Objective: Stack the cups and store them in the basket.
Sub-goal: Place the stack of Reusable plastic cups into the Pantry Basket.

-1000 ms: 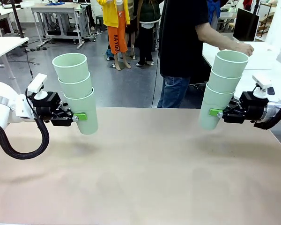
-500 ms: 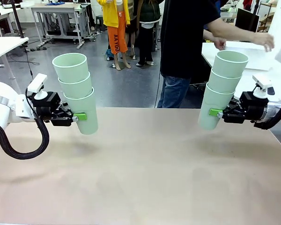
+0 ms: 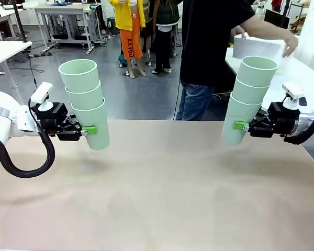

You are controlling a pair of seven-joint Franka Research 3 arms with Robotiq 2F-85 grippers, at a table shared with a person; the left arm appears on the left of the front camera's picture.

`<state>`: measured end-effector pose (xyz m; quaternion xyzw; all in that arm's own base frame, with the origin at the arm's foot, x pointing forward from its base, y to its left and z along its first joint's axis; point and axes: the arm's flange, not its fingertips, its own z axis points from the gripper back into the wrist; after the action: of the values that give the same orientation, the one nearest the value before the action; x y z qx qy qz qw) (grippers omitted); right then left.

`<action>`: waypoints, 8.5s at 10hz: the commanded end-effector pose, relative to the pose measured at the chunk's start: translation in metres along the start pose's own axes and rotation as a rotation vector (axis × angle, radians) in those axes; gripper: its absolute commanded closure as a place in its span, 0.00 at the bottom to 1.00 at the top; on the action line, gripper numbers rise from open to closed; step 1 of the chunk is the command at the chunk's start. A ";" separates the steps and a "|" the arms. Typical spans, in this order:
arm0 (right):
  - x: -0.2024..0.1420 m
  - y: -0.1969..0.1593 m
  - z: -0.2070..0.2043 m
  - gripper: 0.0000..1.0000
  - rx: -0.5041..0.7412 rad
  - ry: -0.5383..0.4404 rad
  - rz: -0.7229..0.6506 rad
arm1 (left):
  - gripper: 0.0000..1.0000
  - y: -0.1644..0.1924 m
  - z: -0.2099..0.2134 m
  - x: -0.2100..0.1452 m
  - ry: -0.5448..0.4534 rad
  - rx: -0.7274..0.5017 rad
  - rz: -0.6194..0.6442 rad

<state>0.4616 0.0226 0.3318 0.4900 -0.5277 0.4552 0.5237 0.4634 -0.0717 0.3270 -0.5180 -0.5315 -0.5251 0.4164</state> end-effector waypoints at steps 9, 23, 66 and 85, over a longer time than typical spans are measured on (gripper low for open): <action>0.005 -0.002 -0.002 0.15 -0.015 -0.010 0.010 | 0.13 0.000 -0.001 0.005 -0.003 -0.005 -0.012; 0.005 -0.002 -0.002 0.15 -0.015 -0.010 0.010 | 0.13 0.000 -0.001 0.005 -0.003 -0.005 -0.012; 0.005 -0.002 -0.002 0.15 -0.015 -0.010 0.010 | 0.13 0.029 -0.044 0.171 0.434 -0.023 0.053; 0.005 -0.002 -0.002 0.15 -0.015 -0.010 0.010 | 0.13 0.053 -0.279 0.088 1.344 0.082 0.120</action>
<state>0.4618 0.0225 0.3308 0.4902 -0.5273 0.4546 0.5244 0.4800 -0.3372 0.4457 -0.1046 -0.1485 -0.6932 0.6975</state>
